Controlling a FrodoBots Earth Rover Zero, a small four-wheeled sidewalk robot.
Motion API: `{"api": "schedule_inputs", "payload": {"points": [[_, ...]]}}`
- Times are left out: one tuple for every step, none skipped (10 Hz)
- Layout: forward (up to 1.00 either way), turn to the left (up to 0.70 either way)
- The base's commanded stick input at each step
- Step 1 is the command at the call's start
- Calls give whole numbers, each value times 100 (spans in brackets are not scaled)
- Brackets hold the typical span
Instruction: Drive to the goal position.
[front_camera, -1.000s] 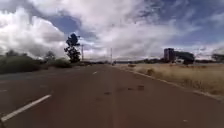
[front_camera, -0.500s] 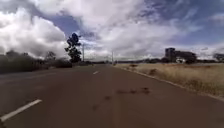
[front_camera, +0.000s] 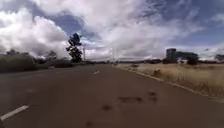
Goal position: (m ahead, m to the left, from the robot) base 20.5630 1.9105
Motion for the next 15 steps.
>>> {"api": "schedule_inputs", "payload": {"points": [[70,0],[70,0],[70,0],[70,0],[70,0],[70,-23],[70,-34],[70,-35],[70,-34],[70,-25],[70,-16],[70,-7],[70,0],[70,0],[70,0]]}}
